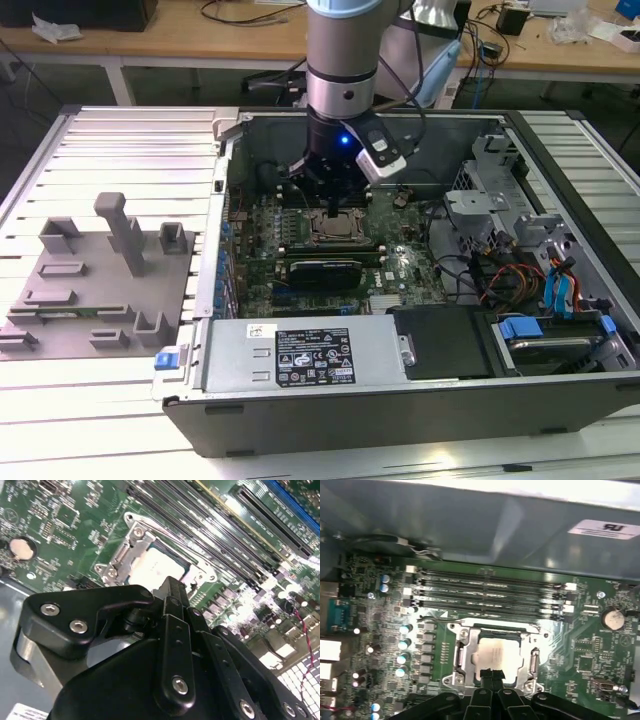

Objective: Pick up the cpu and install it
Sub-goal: 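Close the cpu cover, then install the first cpu locking lever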

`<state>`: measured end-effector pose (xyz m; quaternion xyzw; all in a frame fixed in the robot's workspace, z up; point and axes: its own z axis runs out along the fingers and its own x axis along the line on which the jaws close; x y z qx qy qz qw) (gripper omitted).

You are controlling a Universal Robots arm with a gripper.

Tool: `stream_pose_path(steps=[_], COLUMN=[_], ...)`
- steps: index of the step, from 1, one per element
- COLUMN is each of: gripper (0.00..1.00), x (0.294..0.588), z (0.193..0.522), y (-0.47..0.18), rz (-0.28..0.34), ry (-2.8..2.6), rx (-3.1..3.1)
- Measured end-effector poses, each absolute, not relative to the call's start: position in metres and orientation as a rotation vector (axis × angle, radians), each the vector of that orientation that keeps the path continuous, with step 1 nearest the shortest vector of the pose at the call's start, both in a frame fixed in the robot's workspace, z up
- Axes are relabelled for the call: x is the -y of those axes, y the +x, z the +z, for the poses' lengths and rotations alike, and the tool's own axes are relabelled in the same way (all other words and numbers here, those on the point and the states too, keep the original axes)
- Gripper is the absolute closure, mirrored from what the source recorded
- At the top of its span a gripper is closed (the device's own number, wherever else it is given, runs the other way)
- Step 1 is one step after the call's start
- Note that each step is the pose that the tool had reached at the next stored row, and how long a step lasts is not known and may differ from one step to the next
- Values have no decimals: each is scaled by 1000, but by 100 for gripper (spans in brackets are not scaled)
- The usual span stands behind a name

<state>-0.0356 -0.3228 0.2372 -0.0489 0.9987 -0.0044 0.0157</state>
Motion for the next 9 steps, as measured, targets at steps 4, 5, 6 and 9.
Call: stream_pose_path(steps=[4,5,6,9], gripper=[89,89,89,89], x=[323,323,323,323], z=[237,237,237,237], y=[-27,-26,-25,-25], rz=[-14,-14,-14,-14], ry=[-152,-152,-152,-152], rx=[-3106,-3107,-3107,-3107])
